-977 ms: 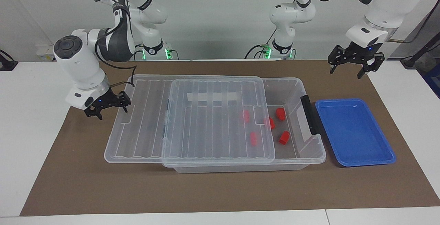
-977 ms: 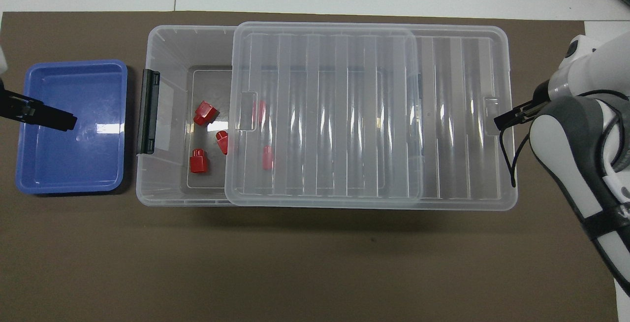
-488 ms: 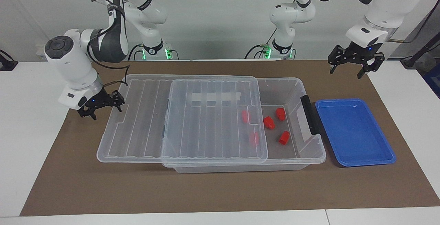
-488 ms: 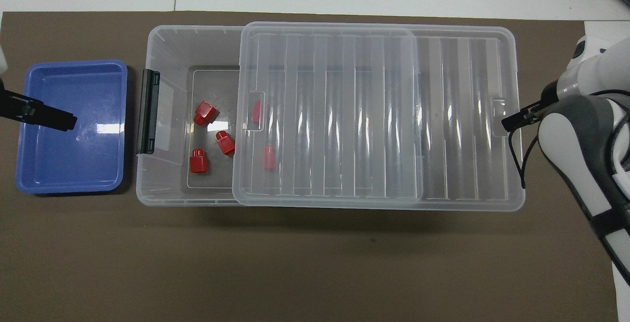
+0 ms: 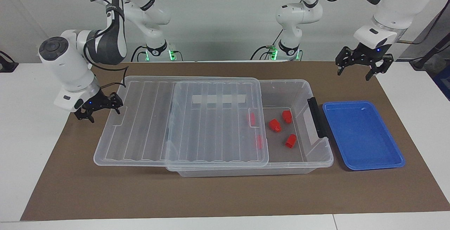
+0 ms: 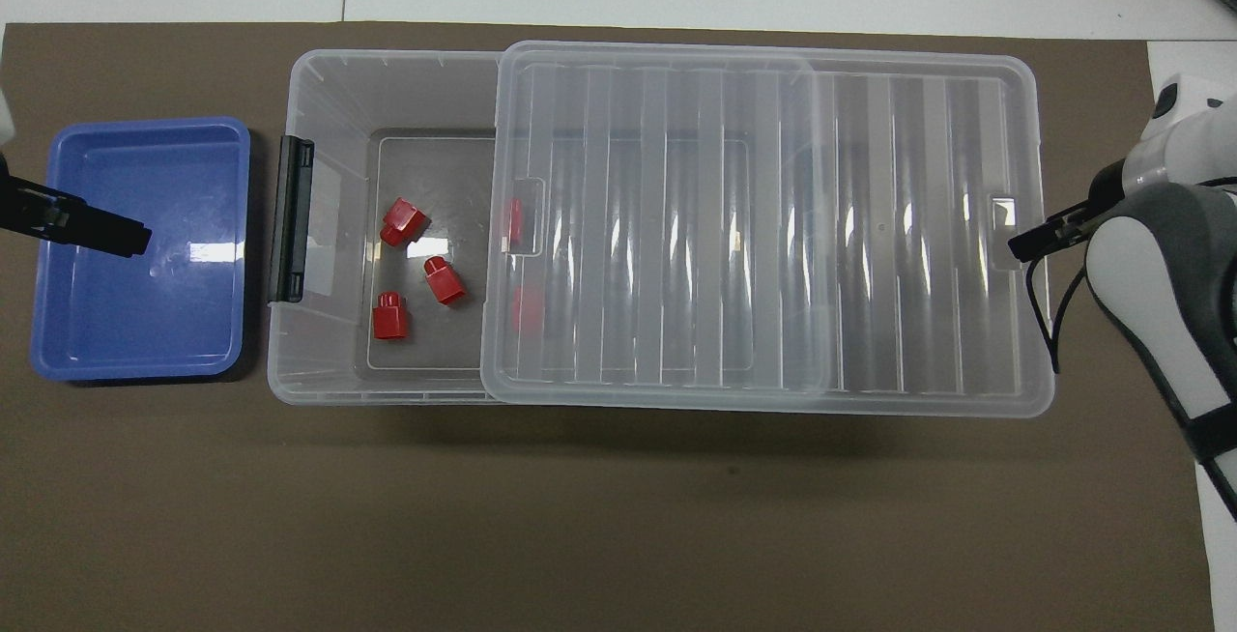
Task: Place red block in blue tray from box
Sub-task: 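Slide the clear lid away from the blue tray with the right gripper, then reach the left gripper into the opened box toward the red blocks, then grasp a red block inside the box with the left gripper, then lift the red block and carry it over the blue tray, then lower the red block into the blue tray and open the left gripper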
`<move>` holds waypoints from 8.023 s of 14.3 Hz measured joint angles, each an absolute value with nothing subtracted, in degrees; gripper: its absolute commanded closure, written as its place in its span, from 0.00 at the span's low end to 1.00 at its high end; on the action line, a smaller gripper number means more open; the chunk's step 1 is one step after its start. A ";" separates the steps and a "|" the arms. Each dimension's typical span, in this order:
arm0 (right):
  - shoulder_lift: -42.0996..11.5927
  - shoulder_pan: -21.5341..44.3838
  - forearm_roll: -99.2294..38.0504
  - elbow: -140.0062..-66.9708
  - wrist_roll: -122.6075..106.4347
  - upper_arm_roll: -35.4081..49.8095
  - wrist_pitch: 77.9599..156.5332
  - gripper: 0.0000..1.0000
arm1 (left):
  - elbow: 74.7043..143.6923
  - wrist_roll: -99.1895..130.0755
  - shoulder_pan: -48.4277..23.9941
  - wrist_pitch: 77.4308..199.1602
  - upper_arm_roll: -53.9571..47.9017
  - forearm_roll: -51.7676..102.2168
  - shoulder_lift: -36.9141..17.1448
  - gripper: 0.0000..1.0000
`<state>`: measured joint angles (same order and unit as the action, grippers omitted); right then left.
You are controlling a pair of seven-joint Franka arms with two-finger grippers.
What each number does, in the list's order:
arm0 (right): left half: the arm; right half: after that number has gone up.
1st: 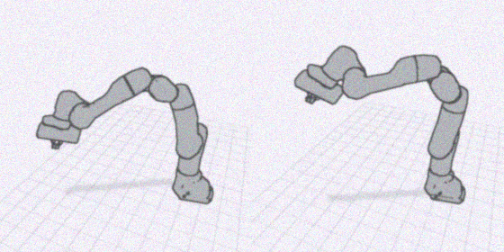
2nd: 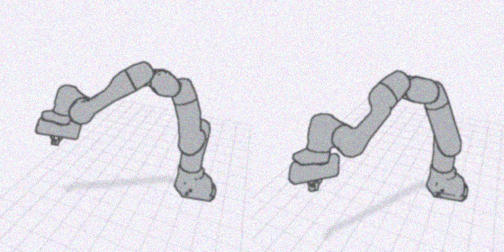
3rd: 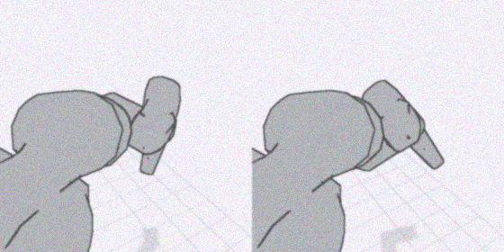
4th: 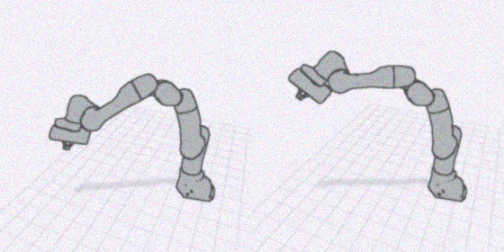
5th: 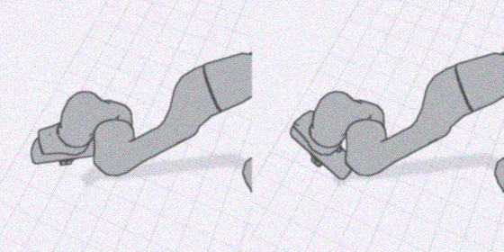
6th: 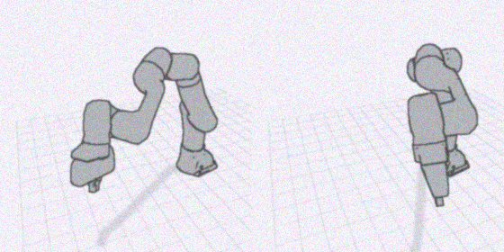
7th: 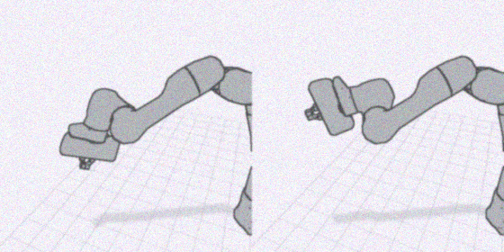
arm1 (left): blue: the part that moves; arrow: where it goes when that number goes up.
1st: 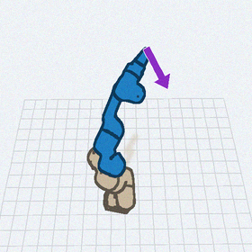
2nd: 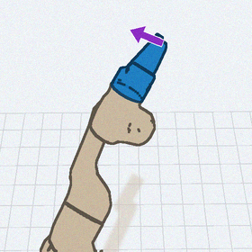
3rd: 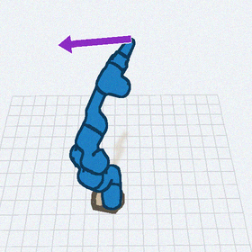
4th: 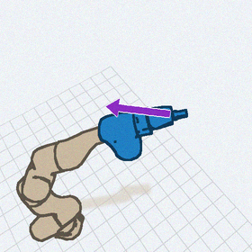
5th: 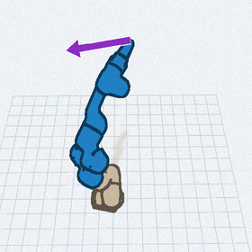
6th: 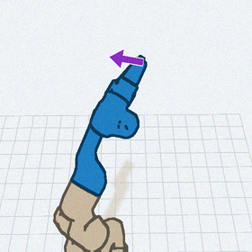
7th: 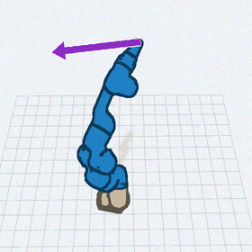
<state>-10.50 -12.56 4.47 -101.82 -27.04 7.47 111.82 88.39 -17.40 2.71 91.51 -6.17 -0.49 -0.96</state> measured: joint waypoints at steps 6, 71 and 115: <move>-10.47 -12.91 4.48 -101.85 -27.83 7.48 111.82 0.00 | 91.07 -5.94 4.01 95.81 -4.74 0.66 -0.11 0.00; -1.32 -4.07 1.48 -87.22 16.31 9.29 87.12 0.00 | 113.57 51.54 -17.32 131.11 -4.76 -8.50 -14.35 1.00; -1.28 -4.07 1.45 -89.29 16.31 9.29 90.16 0.00 | 114.45 -9.61 15.37 143.08 -4.47 -1.33 -19.57 1.00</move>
